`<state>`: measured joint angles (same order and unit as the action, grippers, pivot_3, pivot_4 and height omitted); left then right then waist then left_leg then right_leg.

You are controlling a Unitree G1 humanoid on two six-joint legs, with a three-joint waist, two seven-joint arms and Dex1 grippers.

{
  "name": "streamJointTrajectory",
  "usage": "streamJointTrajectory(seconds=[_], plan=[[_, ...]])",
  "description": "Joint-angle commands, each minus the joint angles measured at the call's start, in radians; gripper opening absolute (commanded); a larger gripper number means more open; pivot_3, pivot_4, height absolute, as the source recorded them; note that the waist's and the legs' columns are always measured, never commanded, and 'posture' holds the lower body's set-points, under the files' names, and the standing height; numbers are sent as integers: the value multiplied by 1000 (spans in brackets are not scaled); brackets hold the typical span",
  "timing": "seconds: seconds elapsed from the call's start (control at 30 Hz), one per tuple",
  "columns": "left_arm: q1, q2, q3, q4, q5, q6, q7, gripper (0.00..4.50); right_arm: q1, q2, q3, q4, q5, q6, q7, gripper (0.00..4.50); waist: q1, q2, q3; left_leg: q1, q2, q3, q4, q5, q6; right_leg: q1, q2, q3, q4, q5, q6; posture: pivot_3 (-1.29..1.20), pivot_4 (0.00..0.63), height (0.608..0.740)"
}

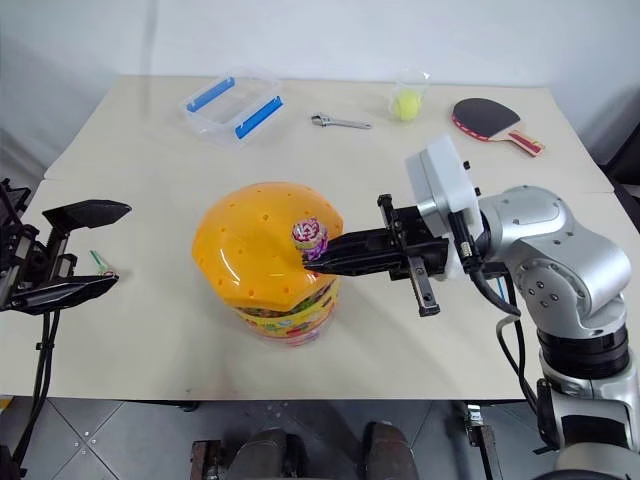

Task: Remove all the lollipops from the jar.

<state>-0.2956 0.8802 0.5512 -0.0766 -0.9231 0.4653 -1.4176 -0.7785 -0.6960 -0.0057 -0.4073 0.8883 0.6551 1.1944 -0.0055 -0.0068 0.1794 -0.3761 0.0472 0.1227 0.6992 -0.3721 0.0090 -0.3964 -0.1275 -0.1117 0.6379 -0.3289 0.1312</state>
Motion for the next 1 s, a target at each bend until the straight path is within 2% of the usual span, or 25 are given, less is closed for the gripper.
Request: streamJointTrajectory(seconds=[0.03, 0.2, 0.37, 0.53, 0.63, 0.73, 0.83, 1.0], plan=[[13, -1, 33, -43, -31, -4, 13, 4500, -75, 19, -37, 37, 12, -25, -12, 48, -1, 0, 0, 0, 0, 0, 0, 0, 0, 0, 0, 0, 0, 0, 0, 0, 150, 740], [34, -6, 42, -60, -41, -5, 25, 4500, -201, 26, -104, 167, 3, -15, -96, 48, 0, 0, 0, 0, 0, 0, 0, 0, 0, 0, 0, 0, 0, 0, 0, 0, 150, 740], [66, -6, 61, -79, -53, 1, 38, 4500, -264, -91, -151, 359, -139, -13, -180, 48, 3, 0, 0, 0, 0, 0, 0, 0, 0, 0, -1, -1, 1, 0, 0, 0, 150, 740], [99, 3, 77, -87, -53, 3, 45, 4500, -233, -330, -30, 630, -345, 95, -131, 48, 2, 0, 0, 0, -1, 1, -1, 0, 1, 0, -1, -1, 0, 0, 0, 0, 150, 740], [112, 9, 79, -84, -46, 9, 52, 4500, -176, -401, 58, 836, -515, 2, -118, 48, -4, 0, 0, 0, 0, 2, -1, -1, 1, 0, -1, 0, -1, 0, 0, 0, 150, 740], [112, 12, 71, -73, -31, 10, 69, 4500, -143, -411, 106, 1008, -629, -92, -107, 48, -9, 1, 1, 0, 0, 3, -2, 0, 1, -1, -1, 0, -1, 0, 0, 0, 150, 740], [103, 7, 65, -59, -13, 12, 111, 4500, -147, -387, 160, 1197, -745, -146, -161, 48, -21, 5, 2, 0, 0, 4, -2, 0, 1, -1, -1, 1, -1, 0, 0, 0, 150, 740], [111, 8, 64, -45, 12, 27, 175, 4500, -188, -333, 152, 1393, -833, -215, -237, 48, -36, 6, 2, 0, 0, 4, -2, 0, 0, -1, -1, 1, -1, 0, 0, 0, 150, 740]])
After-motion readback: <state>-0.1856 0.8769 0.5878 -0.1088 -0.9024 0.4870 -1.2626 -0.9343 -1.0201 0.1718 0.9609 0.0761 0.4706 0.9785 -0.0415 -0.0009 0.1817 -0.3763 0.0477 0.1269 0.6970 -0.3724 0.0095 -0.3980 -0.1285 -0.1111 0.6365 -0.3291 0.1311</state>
